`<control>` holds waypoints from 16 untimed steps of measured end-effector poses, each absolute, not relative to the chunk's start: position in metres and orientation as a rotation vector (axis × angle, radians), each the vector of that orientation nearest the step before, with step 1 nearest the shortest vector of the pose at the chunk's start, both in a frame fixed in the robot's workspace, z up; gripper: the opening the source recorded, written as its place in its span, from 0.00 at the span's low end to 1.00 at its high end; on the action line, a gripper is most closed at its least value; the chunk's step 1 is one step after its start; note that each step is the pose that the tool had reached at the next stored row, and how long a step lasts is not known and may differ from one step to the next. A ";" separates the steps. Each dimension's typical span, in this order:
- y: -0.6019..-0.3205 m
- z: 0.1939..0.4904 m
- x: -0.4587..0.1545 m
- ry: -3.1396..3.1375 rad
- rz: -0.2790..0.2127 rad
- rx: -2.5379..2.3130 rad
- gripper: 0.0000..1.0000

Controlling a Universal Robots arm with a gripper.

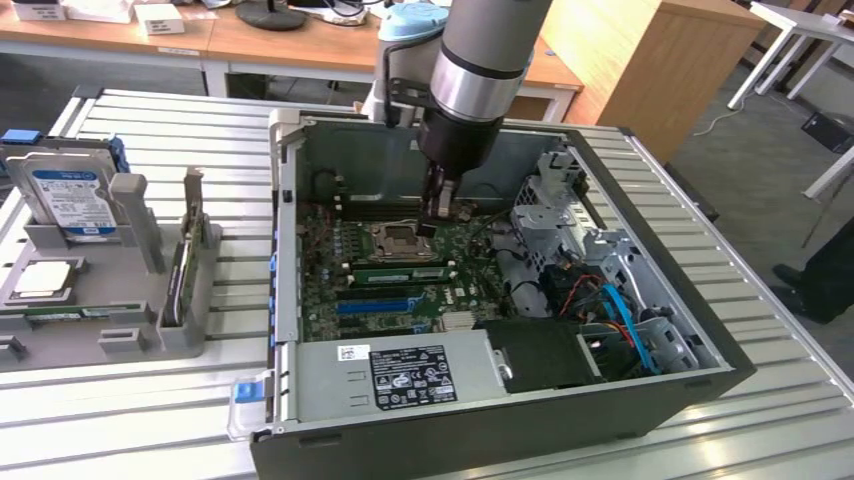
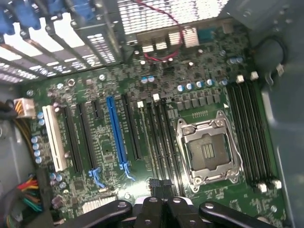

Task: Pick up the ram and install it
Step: 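Press down the ram until it locks into place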

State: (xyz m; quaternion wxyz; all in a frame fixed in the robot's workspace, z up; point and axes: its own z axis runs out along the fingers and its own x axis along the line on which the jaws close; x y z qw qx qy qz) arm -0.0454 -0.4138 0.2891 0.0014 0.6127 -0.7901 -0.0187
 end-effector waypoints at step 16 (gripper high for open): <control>-0.414 0.289 -0.046 -2.512 -0.059 1.882 0.11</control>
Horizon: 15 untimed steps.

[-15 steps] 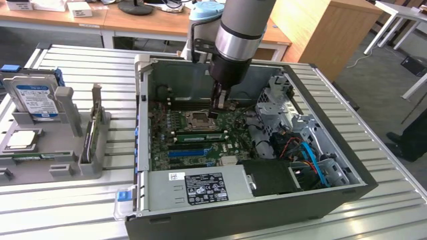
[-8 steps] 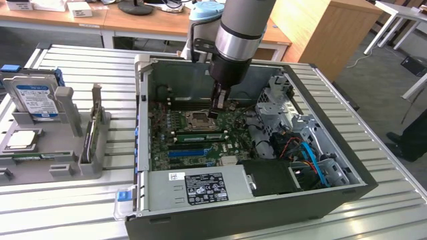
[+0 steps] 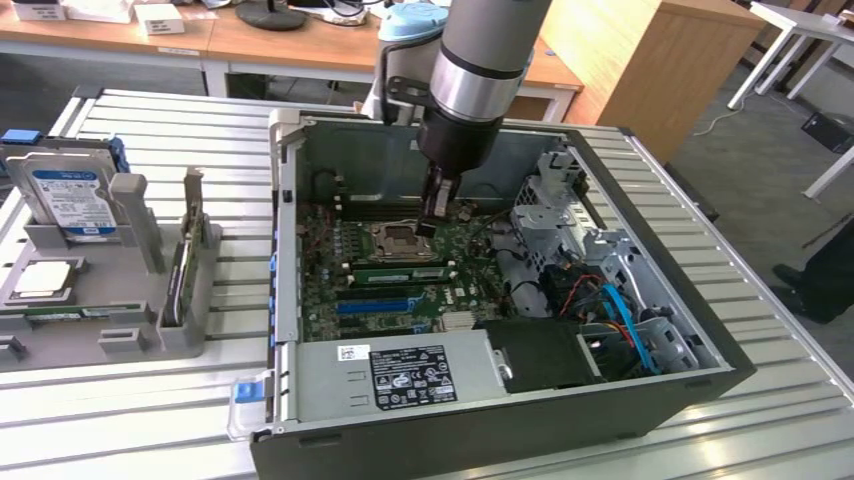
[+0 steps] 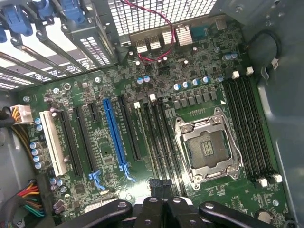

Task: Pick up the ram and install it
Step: 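Press down the ram until it locks into place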

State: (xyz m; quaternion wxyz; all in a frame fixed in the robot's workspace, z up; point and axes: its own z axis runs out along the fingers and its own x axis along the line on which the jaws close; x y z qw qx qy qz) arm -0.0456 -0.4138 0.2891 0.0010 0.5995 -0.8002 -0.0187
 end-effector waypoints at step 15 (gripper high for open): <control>-0.413 0.289 -0.047 -2.628 -0.056 1.724 0.11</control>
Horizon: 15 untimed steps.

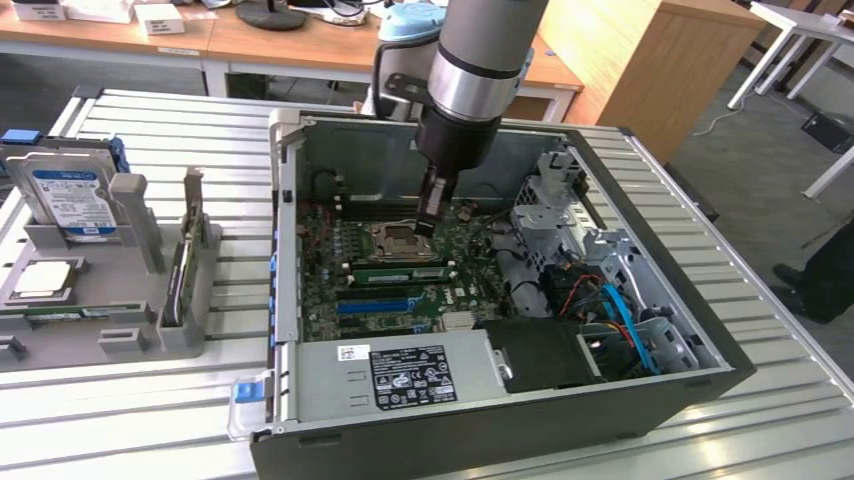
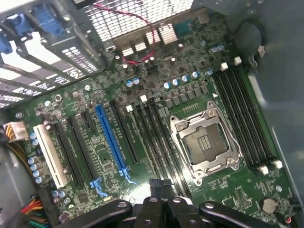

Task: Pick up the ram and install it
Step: 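Press down the ram until it locks into place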

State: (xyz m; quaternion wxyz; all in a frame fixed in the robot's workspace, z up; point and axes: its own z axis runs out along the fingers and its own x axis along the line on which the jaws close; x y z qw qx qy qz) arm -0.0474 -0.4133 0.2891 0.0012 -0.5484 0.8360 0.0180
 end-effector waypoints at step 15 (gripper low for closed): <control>-0.413 0.289 -0.048 2.782 0.055 -1.445 0.11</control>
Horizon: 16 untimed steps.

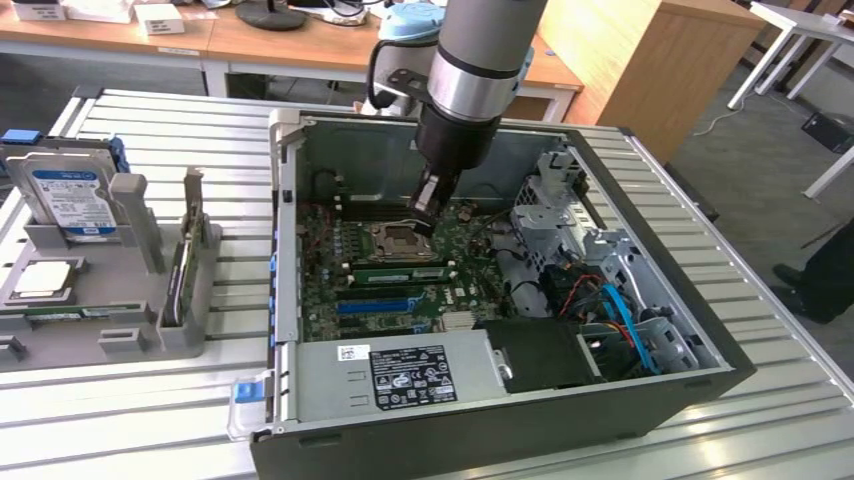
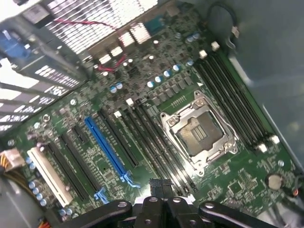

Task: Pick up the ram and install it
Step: 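Press down the ram until it locks into place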

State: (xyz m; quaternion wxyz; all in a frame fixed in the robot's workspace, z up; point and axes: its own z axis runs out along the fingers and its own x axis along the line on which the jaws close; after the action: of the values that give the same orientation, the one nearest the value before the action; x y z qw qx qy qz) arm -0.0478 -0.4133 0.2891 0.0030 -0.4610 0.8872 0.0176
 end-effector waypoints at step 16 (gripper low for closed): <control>-0.413 0.289 -0.048 2.952 0.054 -1.041 0.11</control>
State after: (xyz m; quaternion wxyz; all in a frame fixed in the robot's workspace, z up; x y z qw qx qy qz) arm -0.0477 -0.4133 0.2890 0.0055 -0.3325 0.9429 0.0171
